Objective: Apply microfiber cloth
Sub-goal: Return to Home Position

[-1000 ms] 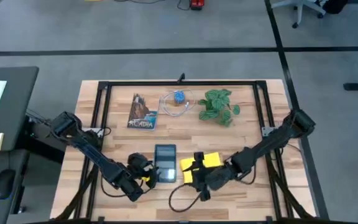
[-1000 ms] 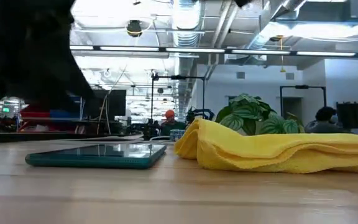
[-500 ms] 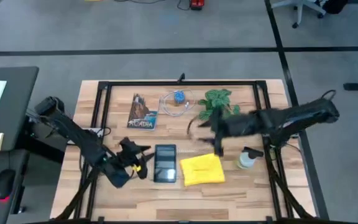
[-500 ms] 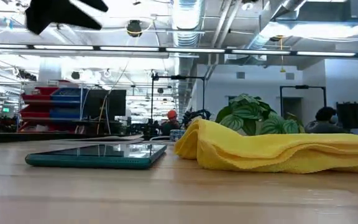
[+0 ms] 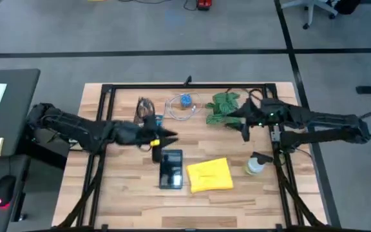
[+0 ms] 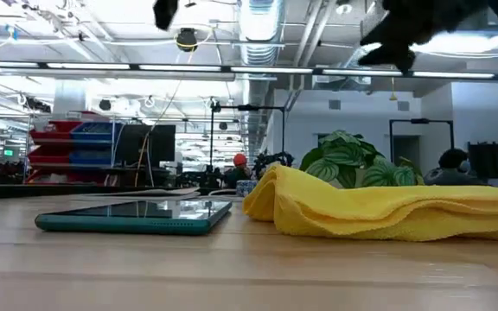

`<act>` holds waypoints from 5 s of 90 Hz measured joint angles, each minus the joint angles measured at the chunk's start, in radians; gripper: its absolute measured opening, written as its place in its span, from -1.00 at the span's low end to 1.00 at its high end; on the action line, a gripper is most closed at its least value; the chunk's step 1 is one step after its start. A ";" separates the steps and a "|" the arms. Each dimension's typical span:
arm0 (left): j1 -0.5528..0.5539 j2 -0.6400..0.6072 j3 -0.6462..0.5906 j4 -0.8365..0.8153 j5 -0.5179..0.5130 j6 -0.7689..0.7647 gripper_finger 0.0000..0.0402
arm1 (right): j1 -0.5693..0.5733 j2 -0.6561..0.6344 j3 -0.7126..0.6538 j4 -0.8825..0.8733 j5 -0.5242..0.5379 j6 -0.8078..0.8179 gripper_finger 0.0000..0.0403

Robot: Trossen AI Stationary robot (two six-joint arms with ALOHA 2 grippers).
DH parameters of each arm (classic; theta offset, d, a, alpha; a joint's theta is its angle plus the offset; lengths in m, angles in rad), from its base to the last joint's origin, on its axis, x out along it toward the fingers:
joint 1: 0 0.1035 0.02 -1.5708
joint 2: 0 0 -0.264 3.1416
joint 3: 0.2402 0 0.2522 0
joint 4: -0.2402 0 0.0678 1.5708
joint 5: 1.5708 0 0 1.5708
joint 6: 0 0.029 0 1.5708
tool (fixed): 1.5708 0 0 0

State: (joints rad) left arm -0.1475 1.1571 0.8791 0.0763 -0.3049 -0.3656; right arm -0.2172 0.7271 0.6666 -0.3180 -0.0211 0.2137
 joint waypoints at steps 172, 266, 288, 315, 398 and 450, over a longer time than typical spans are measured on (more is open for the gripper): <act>0.051 -0.863 -0.863 -0.036 0.126 0.264 -0.59 | -0.035 -0.297 -0.659 0.488 -0.124 0.056 0.05; 0.179 -1.152 -0.870 -0.029 0.116 0.264 -0.59 | 0.237 -0.708 -0.660 0.359 -0.086 0.058 0.05; 0.180 -1.153 -0.870 -0.033 0.116 0.264 -0.59 | 0.237 -0.707 -0.660 0.356 -0.084 0.057 0.05; 0.179 -1.153 -0.870 -0.032 0.116 0.264 -0.59 | 0.237 -0.707 -0.660 0.356 -0.084 0.055 0.05; 0.179 -1.153 -0.870 -0.033 0.114 0.264 -0.59 | 0.236 -0.707 -0.660 0.356 -0.086 0.058 0.05; 0.179 -1.153 -0.870 -0.033 0.114 0.264 -0.59 | 0.236 -0.707 -0.660 0.356 -0.086 0.057 0.05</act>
State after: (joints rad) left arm 0.0319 0.0044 0.0093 0.0433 -0.1913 -0.1013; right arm 0.0193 0.0204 0.0067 0.0376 -0.1070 0.2707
